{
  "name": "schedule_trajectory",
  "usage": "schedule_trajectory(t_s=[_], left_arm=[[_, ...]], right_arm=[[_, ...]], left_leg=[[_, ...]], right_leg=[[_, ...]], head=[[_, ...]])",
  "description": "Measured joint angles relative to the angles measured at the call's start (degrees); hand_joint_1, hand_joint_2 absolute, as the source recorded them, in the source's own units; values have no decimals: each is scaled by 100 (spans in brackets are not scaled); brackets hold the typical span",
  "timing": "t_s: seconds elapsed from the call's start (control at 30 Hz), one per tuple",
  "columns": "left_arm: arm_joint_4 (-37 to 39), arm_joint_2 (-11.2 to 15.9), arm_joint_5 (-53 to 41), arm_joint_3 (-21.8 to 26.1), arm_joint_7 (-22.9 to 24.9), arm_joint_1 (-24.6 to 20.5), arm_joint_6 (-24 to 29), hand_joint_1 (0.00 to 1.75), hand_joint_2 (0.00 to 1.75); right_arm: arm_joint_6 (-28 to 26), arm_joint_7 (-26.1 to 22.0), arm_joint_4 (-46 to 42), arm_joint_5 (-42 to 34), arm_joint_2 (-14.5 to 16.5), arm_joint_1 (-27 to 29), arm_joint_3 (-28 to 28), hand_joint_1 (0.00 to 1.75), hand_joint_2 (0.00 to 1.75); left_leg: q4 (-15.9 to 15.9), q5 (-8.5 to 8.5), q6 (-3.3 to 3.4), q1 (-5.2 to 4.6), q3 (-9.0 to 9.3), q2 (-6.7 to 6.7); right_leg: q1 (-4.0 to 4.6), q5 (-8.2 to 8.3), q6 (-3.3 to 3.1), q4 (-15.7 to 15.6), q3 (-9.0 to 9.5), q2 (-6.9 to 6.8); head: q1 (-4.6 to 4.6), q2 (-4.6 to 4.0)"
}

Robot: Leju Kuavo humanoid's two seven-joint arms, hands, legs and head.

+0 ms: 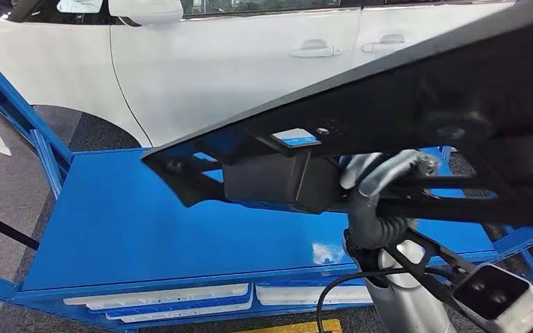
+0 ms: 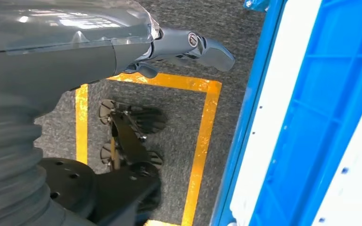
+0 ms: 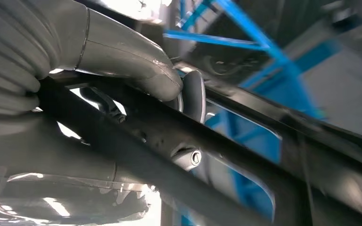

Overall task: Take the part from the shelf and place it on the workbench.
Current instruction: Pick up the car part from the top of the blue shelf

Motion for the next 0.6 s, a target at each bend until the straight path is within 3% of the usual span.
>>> schedule_trajectory(t_s=[0.1, 0.17, 0.2, 0.27, 0.33, 0.37, 0.4, 0.5, 0.53, 0.6], left_arm=[[0, -1, 23, -10, -20, -10, 17, 0, 175], [0, -10, 60, -10, -39, -14, 33, 0, 175], [0, -15, 81, -9, -48, -16, 47, 0, 175], [0, -19, 112, -8, -54, -12, 78, 0, 175], [0, -16, 137, -4, -55, 5, 96, 0, 175], [0, -14, 148, -2, -55, 14, 97, 0, 175], [0, -13, 157, 0, -55, 23, 97, 0, 175], [0, -13, 169, 3, -55, 37, 96, 0, 175], [0, -13, 173, 4, -48, 38, 99, 0, 175], [0, -8, 183, 15, -1, 41, 125, 0, 175]], right_arm=[[723, 25, -242, -364, 150, 70, -172, 175, 175], [1188, 106, -225, -766, 213, 112, -251, 175, 175], [1362, 190, -173, -984, 223, 128, -263, 175, 175], [1641, 368, 26, -1331, 222, 202, -260, 175, 175], [1827, 450, 282, -1470, 215, 329, -236, 175, 175], [1884, 462, 391, -1486, 211, 383, -219, 175, 175], [1924, 465, 478, -1492, 207, 417, -204, 175, 175], [1964, 465, 638, -1503, 204, 444, -180, 175, 175], [1966, 471, 672, -1507, 203, 454, -176, 175, 175], [1967, 506, 711, -1501, 201, 520, -162, 175, 175]], left_leg=[[-145, 27, 98, -23, 42, -9], [-185, 84, 174, -7, 36, -2], [-204, 112, 209, 3, 28, 3], [-208, 147, 244, 1, -16, 7], [-197, 177, 248, -4, -75, 5], [-186, 191, 243, -5, -102, 1], [-173, 202, 236, -5, -125, -4], [-125, 234, 181, -24, -185, -16], [-116, 252, 147, -29, -207, -17], [-122, 300, 70, -34, -236, -19]], right_leg=[[8, 30, 87, 14, -42, 18], [-4, -80, 138, 130, -86, 21], [-9, -238, 161, 343, -171, 22], [-22, -674, 199, 1083, -478, 20], [-33, -890, 216, 1664, -715, 19], [-37, -832, 213, 1647, -684, 19], [-41, -684, 201, 1402, -540, 19], [-20, -240, 127, 257, 78, 23], [-4, -193, 103, 81, 153, 25], [11, -157, 58, 39, 123, 25]], head=[[1, 0], [1, 0], [1, 0], [2, 0], [2, 0], [2, 0], [2, 0], [2, 0], [1, 0], [1, 0]])
